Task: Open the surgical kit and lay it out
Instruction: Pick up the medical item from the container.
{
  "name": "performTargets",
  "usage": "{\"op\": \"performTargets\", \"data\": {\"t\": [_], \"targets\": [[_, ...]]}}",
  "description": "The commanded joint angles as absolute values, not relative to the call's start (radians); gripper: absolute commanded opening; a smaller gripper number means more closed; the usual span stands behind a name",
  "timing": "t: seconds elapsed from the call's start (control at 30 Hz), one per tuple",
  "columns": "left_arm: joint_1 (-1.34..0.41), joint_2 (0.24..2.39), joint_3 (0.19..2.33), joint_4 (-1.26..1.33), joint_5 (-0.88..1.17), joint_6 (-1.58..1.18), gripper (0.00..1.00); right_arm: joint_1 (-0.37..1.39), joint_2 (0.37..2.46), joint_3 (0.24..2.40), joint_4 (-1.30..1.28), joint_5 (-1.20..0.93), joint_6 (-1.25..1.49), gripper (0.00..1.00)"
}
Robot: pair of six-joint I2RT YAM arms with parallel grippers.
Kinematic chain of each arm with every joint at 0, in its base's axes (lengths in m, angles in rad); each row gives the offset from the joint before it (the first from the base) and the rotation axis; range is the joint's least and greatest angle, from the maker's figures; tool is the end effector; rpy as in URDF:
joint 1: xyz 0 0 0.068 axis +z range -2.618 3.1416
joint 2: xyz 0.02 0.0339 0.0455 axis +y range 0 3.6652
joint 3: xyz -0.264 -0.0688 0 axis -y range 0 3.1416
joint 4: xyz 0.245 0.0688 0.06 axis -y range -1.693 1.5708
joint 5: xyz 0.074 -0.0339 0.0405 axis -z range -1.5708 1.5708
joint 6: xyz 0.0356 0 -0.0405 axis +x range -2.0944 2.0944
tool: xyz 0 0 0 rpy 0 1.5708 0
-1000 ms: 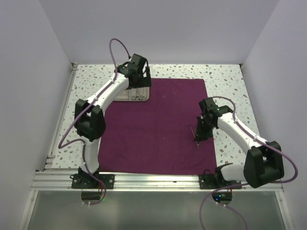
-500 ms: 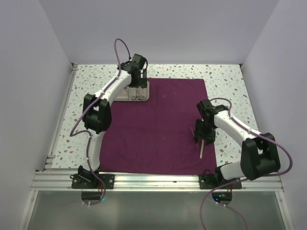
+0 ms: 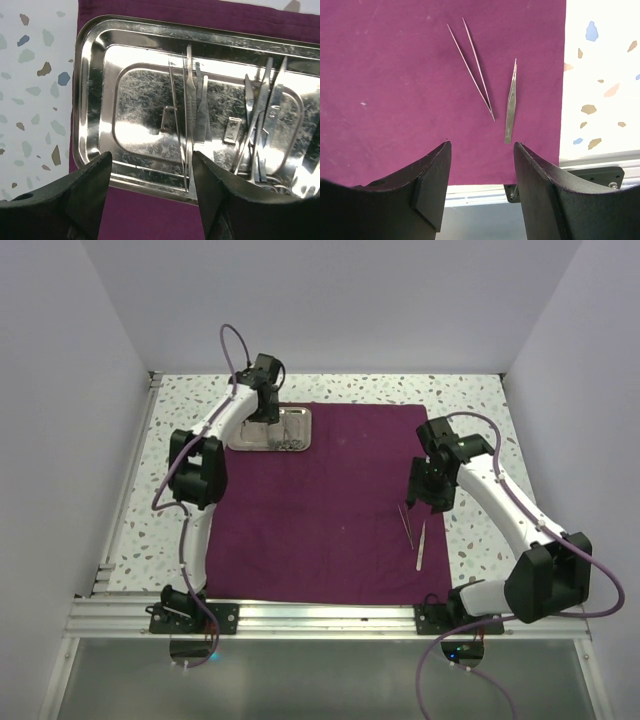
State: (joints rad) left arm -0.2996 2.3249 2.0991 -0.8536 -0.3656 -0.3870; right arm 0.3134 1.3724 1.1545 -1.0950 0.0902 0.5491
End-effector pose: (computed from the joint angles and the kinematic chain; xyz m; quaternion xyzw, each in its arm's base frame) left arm 0.4849 -0.1365 0.2150 -0.0858 0.9510 0.0855 0.2846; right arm 0.2370 0.0734 0.2721 0.1222 0.9831 0.0131 0.1354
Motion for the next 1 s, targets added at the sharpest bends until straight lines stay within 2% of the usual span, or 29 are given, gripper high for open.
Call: {"op": "performTargets", "data": {"t": [0.0, 0.37, 0.47, 0.73, 0.87, 0.97], "targets": [[-0.285, 2.362, 2.102, -0.798, -0.373, -0.353, 0.68, 0.314, 1.361, 1.204, -1.164, 0.114, 0.558, 0.57], [-0.25, 2.441, 2.115, -0.761, -0.311, -0.367, 0.61, 0.314, 1.377, 1.213, -1.186, 0.12, 0.561, 0.56], [-0.249, 2.453, 2.114, -0.761, -0.308, -0.365, 0.55, 0.314, 1.387, 1.215, -1.184, 0.121, 0.564, 0.55], [-0.229, 2.473, 2.069, -0.758, -0.27, -0.371, 0.22, 0.314, 1.413, 1.218, -1.172, 0.12, 0.568, 0.53], [-0.215, 2.484, 2.062, -0.762, -0.245, -0.379, 0.0, 0.313, 1.42, 1.224, -1.17, 0.117, 0.568, 0.52], [-0.203, 2.47, 2.077, -0.773, -0.227, -0.387, 0.0, 0.314, 1.425, 1.239, -1.17, 0.115, 0.558, 0.52]]}}
